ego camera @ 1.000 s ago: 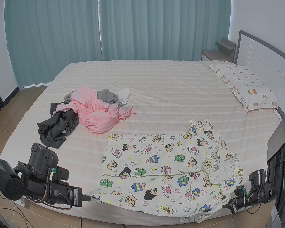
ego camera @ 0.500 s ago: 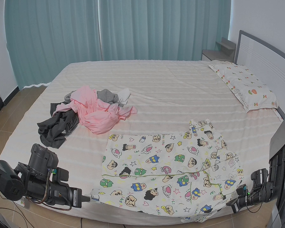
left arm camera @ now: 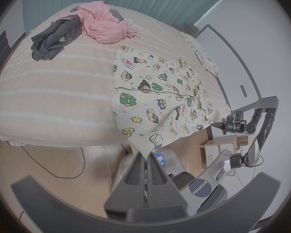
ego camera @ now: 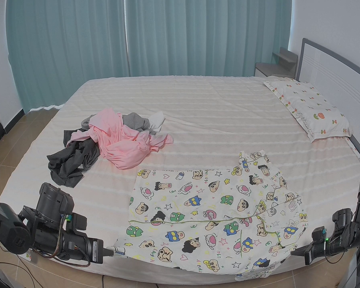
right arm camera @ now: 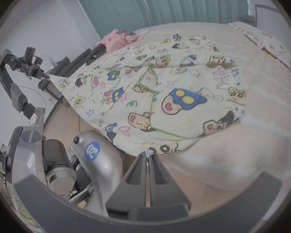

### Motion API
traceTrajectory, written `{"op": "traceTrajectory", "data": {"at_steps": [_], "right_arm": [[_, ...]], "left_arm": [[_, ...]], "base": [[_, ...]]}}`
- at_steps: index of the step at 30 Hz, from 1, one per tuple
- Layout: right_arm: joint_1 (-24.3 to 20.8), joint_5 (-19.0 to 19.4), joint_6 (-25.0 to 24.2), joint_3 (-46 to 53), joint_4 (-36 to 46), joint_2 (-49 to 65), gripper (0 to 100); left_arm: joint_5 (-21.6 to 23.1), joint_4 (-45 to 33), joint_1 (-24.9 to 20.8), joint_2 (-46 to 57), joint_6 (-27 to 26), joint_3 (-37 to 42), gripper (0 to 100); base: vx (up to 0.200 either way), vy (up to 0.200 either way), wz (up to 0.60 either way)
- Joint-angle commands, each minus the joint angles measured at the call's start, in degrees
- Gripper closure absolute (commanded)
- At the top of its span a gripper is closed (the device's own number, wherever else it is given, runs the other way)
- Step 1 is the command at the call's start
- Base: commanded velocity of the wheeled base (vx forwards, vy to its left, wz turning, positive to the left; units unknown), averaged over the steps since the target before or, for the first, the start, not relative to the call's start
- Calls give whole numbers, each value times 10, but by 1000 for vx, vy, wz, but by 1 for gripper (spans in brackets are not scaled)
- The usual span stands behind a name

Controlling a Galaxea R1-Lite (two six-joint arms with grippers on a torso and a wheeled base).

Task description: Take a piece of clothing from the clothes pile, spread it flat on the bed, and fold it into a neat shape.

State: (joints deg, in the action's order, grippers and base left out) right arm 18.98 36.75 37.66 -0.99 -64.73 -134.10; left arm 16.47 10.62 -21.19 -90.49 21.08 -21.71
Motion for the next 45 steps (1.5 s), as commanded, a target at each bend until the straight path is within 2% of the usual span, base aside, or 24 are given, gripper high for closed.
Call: {"op": "traceTrajectory", "data": {"at_steps": [1,5,12,17,20,21,26,33,37,44,45], "right_arm": [[15,12,0,10,-3,18,100],[24,39,0,10,-4,33,100],[27,46,0,10,-5,29,100],[15,30,0,10,-16,-12,100],[13,-5,0,10,-23,-36,100],[11,-22,0,10,-41,-51,0],[3,-53,8,10,-82,-100,0],[-44,-56,3,10,-84,-100,0],[-74,-54,-25,10,-87,-98,0],[-83,-54,-47,10,-113,-103,0],[-83,-55,-50,10,-116,-103,100]], "left_arm": [[0,0,0,-2,0,0,100],[0,0,0,-2,2,0,100],[0,1,0,-9,2,0,100],[0,3,0,-16,2,0,100],[0,4,0,-19,2,-1,100],[0,4,0,-20,2,-1,100],[0,5,0,-21,2,-1,100],[0,5,0,-21,2,-2,100],[0,5,0,-21,0,-1,100],[0,5,0,-20,0,0,100],[0,5,0,-20,0,0,100]], "base": [[0,0,0],[0,0,0],[0,0,0],[0,0,0],[0,0,0],[0,0,0],[0,0,0],[0,0,0],[0,0,0],[0,0,0],[0,0,0]]}}
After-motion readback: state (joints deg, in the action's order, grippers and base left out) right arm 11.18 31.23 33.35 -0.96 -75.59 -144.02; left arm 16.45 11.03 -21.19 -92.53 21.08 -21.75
